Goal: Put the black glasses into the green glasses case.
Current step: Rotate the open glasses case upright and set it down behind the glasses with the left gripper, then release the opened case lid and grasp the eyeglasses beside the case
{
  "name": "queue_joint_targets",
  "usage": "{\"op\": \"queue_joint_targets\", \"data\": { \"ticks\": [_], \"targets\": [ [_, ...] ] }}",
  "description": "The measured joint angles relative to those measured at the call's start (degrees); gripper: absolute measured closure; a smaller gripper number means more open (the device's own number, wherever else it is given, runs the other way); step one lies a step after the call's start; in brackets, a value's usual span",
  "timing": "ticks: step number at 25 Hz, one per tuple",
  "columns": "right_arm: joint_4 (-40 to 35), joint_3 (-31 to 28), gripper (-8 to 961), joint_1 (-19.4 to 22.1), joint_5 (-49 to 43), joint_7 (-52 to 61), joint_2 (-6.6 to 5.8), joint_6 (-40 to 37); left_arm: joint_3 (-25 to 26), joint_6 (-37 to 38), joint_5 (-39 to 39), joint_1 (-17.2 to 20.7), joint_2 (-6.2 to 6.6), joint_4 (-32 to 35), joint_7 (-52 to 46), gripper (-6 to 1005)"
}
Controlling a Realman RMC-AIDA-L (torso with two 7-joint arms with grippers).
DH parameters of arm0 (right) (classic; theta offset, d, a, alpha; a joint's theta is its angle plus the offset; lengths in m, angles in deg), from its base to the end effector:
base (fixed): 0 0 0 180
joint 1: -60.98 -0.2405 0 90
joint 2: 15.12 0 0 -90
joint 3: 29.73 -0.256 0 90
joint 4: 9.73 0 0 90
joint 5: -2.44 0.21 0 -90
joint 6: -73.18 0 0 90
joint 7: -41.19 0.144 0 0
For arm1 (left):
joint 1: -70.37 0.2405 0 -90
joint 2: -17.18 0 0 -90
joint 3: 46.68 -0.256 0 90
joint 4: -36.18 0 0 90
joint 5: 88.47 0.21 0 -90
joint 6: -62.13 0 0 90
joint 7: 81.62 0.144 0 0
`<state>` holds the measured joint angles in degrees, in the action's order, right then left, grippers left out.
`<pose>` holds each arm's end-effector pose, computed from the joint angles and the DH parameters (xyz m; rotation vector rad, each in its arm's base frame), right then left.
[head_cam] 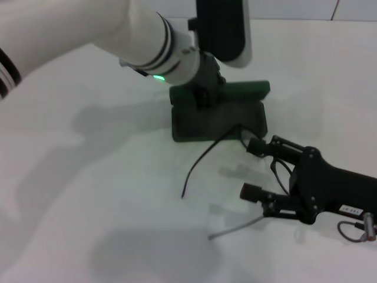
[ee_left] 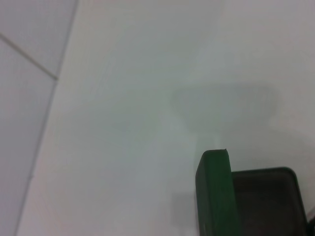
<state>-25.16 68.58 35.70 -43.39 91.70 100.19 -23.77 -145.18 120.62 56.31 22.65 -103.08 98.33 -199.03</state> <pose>0.2360 0.2562 -0.0479 -2.6781 0.3812 1.3600 -0.1012 0.3976 -0.0870 -2.7002 0.3041 0.4721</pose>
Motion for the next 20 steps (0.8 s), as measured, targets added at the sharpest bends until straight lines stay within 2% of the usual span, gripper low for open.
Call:
{"op": "queue_joint_targets", "data": {
  "ticks": [4, 12, 15, 17, 20],
  "targets": [
    [0.02, -1.31, 104, 0.40, 0.00, 0.00, -0.01, -0.56, -1.83, -0.83, -0.18, 0.20, -0.11, 0.35, -0.43, 703],
    [0.04, -1.39, 105, -0.09, -0.17, 2.59, -0.40, 0.53, -1.08, -1.05, -2.37, 0.96, 0.05, 0.90, -0.83, 681],
    [0.01, -1.21, 105, -0.57, -0.45, 5.67, -1.26, 1.87, -0.83, -0.81, -2.29, 1.79, 0.09, 2.42, -1.66, 634],
    [-0.12, -0.91, 105, -0.81, -0.53, 8.57, -2.56, 2.68, 0.00, -0.59, -2.08, 2.80, 0.16, 4.35, -2.43, 591],
    [-0.44, -0.88, 106, -1.20, -0.94, 13.64, -4.45, 3.11, 3.70, 0.81, -2.41, 6.41, 0.26, 10.34, -2.81, 546]
  ]
}}
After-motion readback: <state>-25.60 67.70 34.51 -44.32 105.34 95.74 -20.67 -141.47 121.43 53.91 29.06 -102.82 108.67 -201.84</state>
